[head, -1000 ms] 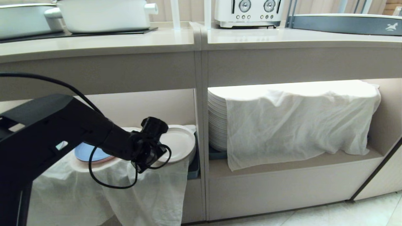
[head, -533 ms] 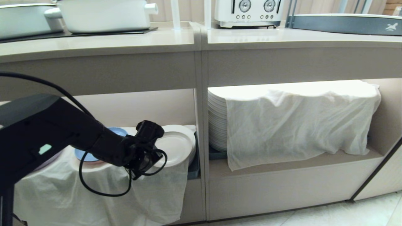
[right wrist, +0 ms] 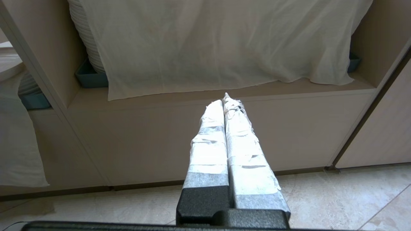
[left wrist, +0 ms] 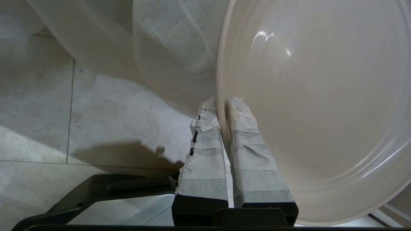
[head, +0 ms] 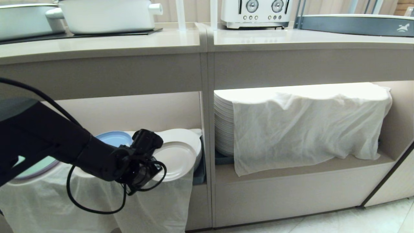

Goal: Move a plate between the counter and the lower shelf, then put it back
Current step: Pick up the plate in the cupboard, then put the plate

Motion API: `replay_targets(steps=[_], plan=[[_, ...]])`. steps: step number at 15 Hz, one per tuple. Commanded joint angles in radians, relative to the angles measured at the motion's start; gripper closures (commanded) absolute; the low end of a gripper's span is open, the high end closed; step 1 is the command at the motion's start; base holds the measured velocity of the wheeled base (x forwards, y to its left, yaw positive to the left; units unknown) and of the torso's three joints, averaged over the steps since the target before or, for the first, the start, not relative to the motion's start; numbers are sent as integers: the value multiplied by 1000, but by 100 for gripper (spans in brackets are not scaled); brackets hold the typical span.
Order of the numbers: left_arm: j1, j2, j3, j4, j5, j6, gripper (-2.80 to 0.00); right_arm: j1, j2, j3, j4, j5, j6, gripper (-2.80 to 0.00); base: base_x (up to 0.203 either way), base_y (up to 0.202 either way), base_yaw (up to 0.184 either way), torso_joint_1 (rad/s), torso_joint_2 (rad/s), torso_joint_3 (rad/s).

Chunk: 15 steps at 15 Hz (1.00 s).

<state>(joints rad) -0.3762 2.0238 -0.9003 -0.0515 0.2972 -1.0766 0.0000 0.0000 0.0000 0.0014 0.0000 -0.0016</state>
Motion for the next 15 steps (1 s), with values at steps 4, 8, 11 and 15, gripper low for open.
replay_targets(steps=[4, 8, 11, 15], plan=[[3, -111, 103, -1, 2, -5, 0, 0, 0, 0, 0, 0, 0, 0, 0, 0, 0, 0, 0, 0], [2, -230, 219, -1, 2, -3, 0, 0, 0, 0, 0, 0, 0, 0, 0, 0, 0, 0, 0, 0], [-4, -329, 306, -1, 2, -2, 0, 0, 0, 0, 0, 0, 0, 0, 0, 0, 0, 0, 0, 0], [-3, -479, 446, 1, 4, 5, 0, 0, 0, 0, 0, 0, 0, 0, 0, 0, 0, 0, 0, 0]])
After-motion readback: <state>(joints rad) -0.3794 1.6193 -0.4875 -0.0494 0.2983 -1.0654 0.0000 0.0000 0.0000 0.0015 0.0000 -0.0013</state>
